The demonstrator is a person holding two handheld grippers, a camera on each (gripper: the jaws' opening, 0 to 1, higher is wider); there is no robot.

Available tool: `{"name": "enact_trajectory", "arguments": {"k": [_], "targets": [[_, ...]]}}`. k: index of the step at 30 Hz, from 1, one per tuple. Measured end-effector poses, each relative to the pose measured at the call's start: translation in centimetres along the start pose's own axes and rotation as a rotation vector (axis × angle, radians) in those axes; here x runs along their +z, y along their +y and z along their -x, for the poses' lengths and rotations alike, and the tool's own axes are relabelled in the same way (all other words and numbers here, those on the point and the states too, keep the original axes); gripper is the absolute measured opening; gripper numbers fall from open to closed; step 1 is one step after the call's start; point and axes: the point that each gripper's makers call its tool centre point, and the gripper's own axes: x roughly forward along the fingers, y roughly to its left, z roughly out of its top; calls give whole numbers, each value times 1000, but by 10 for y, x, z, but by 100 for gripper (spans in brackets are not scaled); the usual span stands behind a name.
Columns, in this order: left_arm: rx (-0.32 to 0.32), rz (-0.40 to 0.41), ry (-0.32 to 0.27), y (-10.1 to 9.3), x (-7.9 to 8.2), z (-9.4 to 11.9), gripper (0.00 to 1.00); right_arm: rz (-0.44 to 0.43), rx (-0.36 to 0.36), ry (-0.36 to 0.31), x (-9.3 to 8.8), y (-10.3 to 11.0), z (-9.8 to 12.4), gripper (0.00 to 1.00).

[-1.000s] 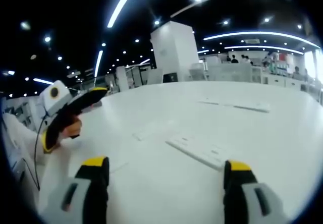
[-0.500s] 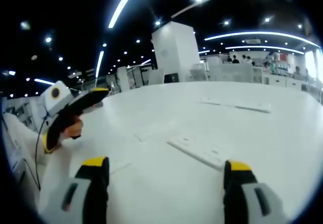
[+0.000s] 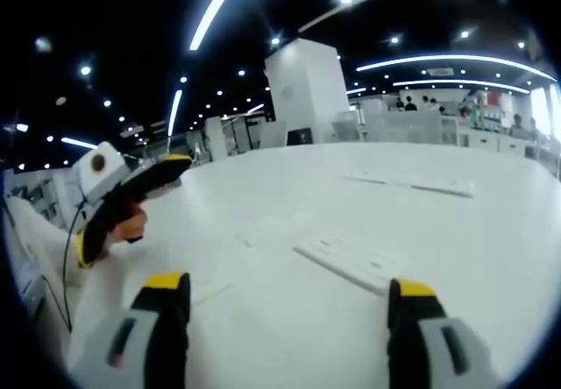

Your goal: Locate the socket holder cover, grip the socket holder cover, clip it into the socket holder slot.

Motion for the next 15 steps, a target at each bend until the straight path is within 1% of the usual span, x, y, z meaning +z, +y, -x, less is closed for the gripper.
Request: {"name": "enact_trajectory", "arguments": {"k": [15], "targets": [[-3,1,2,-2,-1,-4,87,4,4,-1,-1,0,2,95]]}}
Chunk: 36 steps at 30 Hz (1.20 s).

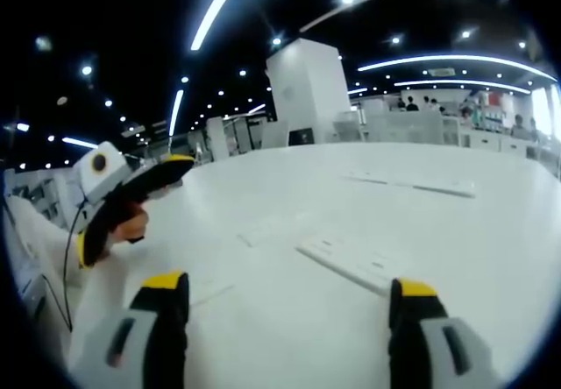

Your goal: Locate the socket holder cover, grip the socket holder cover, clip it into the socket holder slot.

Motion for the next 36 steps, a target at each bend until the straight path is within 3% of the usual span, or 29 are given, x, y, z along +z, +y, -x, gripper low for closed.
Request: {"name": "enact_trajectory", "arguments": {"k": [26,32,36], "targets": [[-31,9,-24,-4,4,1,87,40,-38,-14,7,-2,-1,95],[-56,39,-59,-9,11,0,87,28,-21,-123,32,0,9,95],[-55,74,-93,-7,16,2,87,42,0,-279,65,9,22,95]]}}
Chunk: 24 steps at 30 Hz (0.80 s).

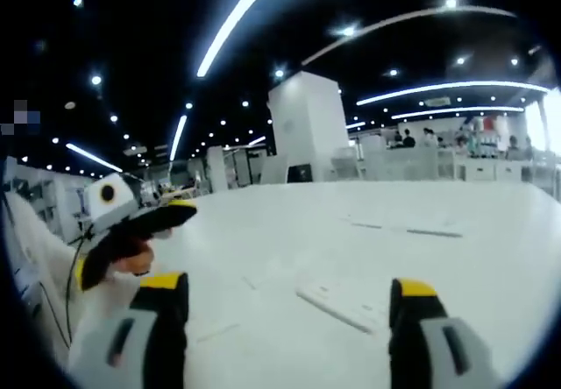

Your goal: Locate the socket holder cover, grip the socket holder cover, clip it into the socket holder slot.

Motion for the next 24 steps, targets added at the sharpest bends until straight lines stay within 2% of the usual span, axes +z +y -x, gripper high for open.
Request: {"name": "enact_trajectory", "arguments": {"k": [3,5,9,17,19,24], "targets": [[-10,51,-22,0,4,0,85,-15,25,-151,33,7,10,93],[-11,62,-41,-1,7,1,82,-11,37,-204,45,10,15,91],[-24,66,-49,-4,9,0,80,7,9,-213,50,5,21,85],[-26,88,-28,-5,-1,-4,85,23,16,-234,55,9,24,83],[-36,99,-79,-7,7,-3,87,26,24,-253,59,12,26,80],[11,90,-98,0,12,-1,95,4,41,-297,68,16,30,80]]}}
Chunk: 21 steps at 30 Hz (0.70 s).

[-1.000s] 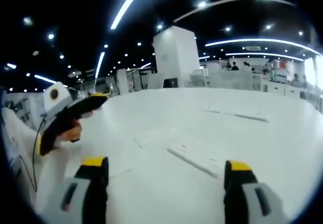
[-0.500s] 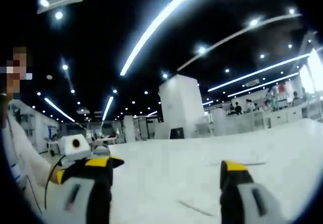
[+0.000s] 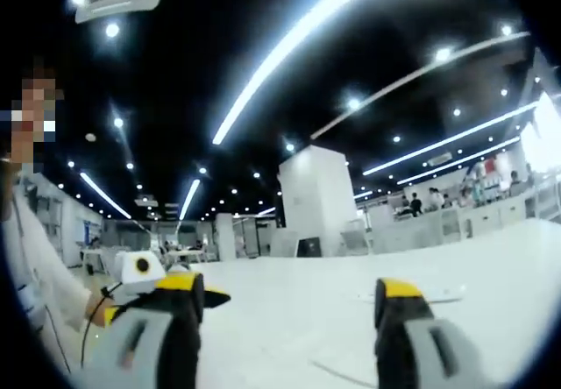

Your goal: Locate the socket holder cover, grip the socket holder cover, clip it into the socket holder slot.

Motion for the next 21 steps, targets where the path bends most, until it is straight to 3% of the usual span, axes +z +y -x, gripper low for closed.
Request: {"name": "enact_trajectory", "arguments": {"k": [3,8,11,12,14,17,18,19,21], "targets": [[0,18,-59,1,12,2,94,-18,11,-19,5,1,1,79],[15,29,-68,4,14,0,92,-30,18,-34,9,2,1,78],[21,-41,2,7,6,-1,84,-34,24,-35,8,5,1,78],[23,-21,7,7,5,-2,81,-34,26,-33,8,6,1,78],[28,-58,80,6,-4,-4,74,-30,28,-37,10,7,2,78],[15,-73,99,0,-7,-10,76,-33,29,-47,14,8,3,77],[19,-85,148,1,-14,-9,76,-35,29,-50,15,7,4,77],[9,-84,133,-1,-12,-11,77,-38,28,-52,16,7,4,76],[18,-91,169,2,-17,-11,72,-41,28,-52,15,7,4,76]]}}
